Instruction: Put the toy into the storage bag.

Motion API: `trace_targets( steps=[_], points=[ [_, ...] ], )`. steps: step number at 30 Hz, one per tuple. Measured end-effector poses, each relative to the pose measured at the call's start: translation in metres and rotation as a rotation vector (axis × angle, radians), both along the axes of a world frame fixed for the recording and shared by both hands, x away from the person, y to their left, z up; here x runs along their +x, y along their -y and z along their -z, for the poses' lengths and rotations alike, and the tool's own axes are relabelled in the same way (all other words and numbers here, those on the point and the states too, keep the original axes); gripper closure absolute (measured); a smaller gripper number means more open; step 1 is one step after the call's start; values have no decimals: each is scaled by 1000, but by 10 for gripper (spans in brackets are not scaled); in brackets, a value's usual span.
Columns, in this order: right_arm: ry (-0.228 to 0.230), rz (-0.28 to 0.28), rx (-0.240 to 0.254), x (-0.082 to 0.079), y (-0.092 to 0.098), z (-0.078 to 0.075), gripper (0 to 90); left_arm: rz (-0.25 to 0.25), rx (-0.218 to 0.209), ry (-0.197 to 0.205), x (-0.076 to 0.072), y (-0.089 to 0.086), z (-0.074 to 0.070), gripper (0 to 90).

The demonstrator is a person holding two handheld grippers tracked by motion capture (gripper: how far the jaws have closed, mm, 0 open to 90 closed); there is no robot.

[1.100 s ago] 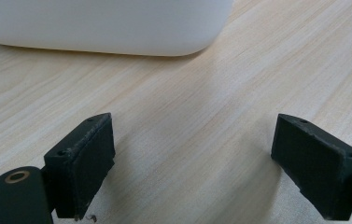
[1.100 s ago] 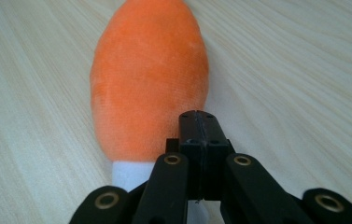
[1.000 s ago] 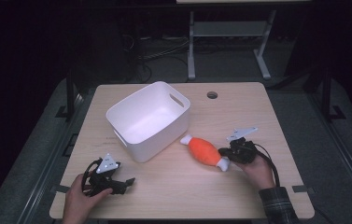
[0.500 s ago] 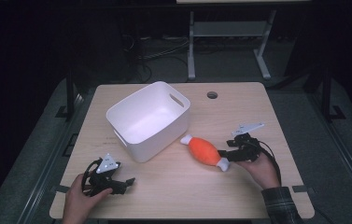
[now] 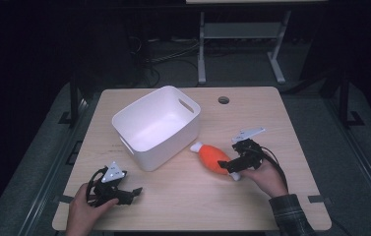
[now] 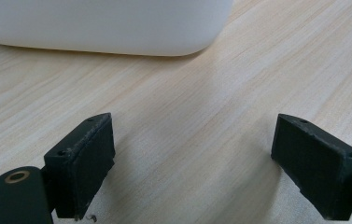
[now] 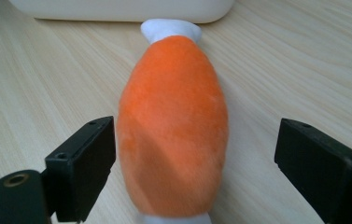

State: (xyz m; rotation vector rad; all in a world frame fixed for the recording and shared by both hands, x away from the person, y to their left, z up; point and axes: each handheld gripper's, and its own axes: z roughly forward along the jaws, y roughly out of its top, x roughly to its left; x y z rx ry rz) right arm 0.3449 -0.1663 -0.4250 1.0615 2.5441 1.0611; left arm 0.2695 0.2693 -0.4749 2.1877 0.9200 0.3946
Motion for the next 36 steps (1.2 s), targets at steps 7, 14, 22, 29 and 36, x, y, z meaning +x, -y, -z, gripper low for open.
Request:
trace_targets(
  steps=[7,14,22,29,36],
  points=[
    [-3,-25,-15,6,-18,2,114,0,0,0,0,0,0,125],
    [-3,-27,-17,12,-29,8,92,0,0,-1,0,0,0,125],
    [-5,-27,-58,17,-41,19,89,0,0,0,0,0,0,125],
    [-11,-24,-93,18,-46,29,88,0,0,0,0,0,0,125],
    [-16,-37,-147,19,-52,37,95,0,0,-1,0,0,0,125]
  ],
)
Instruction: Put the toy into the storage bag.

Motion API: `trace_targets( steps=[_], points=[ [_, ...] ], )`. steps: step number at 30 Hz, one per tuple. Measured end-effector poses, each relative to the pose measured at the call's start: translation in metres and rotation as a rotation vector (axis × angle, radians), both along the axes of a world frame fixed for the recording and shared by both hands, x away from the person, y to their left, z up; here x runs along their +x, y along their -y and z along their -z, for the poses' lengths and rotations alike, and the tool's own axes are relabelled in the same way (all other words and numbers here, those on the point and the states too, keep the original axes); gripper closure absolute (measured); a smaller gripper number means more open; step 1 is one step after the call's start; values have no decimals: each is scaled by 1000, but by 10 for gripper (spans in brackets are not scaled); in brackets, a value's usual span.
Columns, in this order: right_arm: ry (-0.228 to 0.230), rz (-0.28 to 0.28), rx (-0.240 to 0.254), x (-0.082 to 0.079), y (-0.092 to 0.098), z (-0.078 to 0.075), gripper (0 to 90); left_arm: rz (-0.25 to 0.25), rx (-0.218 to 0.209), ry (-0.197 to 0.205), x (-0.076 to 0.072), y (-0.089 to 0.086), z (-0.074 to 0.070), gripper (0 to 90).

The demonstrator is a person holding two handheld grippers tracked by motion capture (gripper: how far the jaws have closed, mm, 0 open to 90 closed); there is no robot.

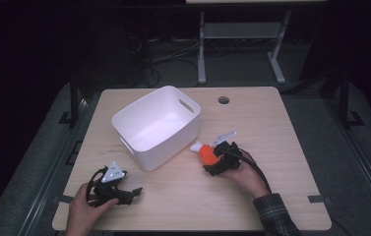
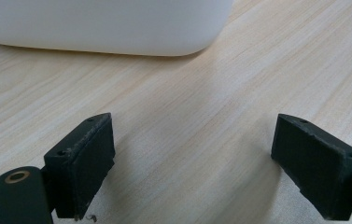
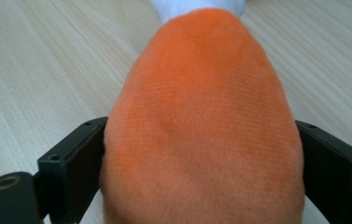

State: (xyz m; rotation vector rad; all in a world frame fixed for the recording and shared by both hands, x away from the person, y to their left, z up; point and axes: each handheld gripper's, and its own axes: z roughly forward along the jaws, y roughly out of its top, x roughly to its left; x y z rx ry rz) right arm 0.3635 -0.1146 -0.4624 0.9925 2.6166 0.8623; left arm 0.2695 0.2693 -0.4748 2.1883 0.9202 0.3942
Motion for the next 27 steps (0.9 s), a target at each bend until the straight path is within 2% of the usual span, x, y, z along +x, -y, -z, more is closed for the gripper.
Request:
trace_targets(
  steps=[5,27],
  points=[
    [-3,-3,5,-1,1,0,144,0,0,0,0,0,0,125],
    [-13,-10,-1,-5,8,-7,198,0,0,0,0,0,0,125]
  ],
)
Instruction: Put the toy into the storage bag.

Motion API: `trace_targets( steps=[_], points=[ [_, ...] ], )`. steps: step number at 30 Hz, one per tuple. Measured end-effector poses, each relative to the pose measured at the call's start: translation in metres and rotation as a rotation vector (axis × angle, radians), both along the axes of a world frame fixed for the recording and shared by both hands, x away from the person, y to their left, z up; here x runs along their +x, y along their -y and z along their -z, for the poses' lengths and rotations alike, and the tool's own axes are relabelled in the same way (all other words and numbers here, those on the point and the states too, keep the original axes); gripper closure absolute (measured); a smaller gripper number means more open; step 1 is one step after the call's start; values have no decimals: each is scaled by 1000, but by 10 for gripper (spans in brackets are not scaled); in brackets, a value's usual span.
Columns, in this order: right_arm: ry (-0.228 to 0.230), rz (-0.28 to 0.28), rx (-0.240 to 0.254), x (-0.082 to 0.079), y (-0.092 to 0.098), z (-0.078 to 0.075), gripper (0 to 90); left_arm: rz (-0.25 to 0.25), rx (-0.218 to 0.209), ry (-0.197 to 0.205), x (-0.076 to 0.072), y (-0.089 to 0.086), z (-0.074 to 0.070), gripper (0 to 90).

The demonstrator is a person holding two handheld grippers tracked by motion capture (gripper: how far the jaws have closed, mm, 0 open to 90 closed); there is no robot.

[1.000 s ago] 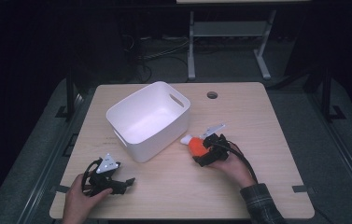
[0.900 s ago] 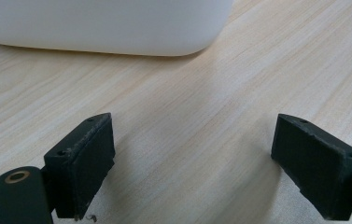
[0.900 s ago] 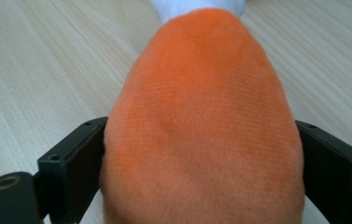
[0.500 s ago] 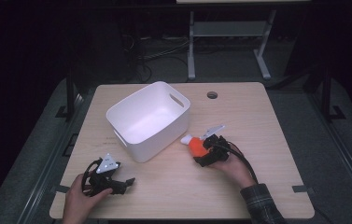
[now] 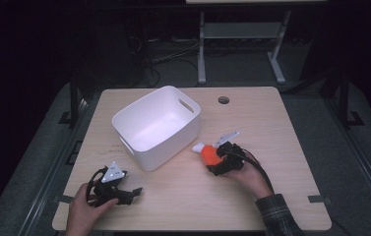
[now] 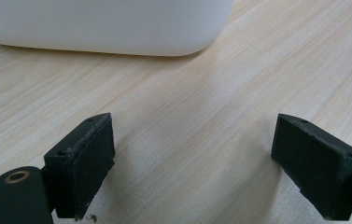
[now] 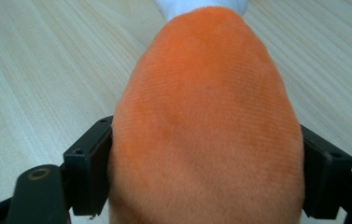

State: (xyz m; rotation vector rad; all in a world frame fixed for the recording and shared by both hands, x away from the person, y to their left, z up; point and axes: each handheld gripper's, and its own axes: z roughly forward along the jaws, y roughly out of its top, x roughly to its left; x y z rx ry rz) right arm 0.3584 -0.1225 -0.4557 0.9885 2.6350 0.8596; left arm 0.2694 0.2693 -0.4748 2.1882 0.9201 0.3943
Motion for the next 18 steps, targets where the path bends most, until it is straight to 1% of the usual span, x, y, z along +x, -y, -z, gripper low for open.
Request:
trace_targets(
  steps=[11,18],
  points=[
    [0,-13,8,-4,5,-9,199,0,0,0,0,0,0,125],
    [11,-18,25,-6,13,-20,200,0,0,0,0,0,0,125]
  ],
)
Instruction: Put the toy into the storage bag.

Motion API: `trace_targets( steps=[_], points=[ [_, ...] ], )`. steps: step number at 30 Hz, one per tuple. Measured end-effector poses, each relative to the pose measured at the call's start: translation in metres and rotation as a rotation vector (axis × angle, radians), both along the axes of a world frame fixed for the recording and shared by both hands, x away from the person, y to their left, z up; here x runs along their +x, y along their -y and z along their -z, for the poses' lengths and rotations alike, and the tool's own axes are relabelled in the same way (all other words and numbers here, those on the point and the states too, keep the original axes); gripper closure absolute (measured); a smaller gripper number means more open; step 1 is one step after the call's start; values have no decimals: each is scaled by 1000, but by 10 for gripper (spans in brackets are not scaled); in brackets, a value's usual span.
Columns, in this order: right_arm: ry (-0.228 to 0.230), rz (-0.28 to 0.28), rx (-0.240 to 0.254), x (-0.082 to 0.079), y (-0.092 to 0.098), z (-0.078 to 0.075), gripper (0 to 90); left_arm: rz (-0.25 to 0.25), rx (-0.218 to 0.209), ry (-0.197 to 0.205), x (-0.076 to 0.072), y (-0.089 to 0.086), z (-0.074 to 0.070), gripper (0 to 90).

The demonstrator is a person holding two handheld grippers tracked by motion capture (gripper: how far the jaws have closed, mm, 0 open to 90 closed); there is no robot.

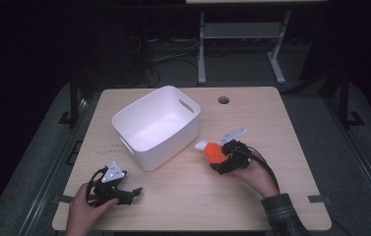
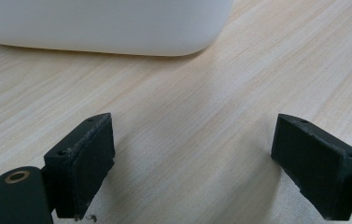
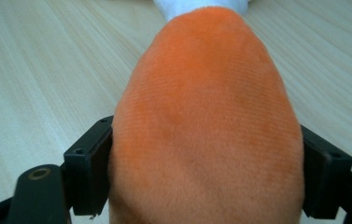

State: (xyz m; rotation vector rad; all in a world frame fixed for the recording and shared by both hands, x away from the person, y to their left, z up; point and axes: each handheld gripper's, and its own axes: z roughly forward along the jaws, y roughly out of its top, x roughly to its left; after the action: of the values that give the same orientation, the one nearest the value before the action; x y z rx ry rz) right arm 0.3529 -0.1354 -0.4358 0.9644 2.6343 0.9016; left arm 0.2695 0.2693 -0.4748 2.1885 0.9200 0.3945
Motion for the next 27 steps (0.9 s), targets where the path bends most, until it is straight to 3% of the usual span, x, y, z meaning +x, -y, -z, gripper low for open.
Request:
trace_targets(
  steps=[12,27],
  points=[
    [9,-49,32,-4,7,-20,200,0,0,0,0,0,0,125],
    [22,-93,30,-3,12,-48,201,0,0,0,0,0,0,125]
  ],
)
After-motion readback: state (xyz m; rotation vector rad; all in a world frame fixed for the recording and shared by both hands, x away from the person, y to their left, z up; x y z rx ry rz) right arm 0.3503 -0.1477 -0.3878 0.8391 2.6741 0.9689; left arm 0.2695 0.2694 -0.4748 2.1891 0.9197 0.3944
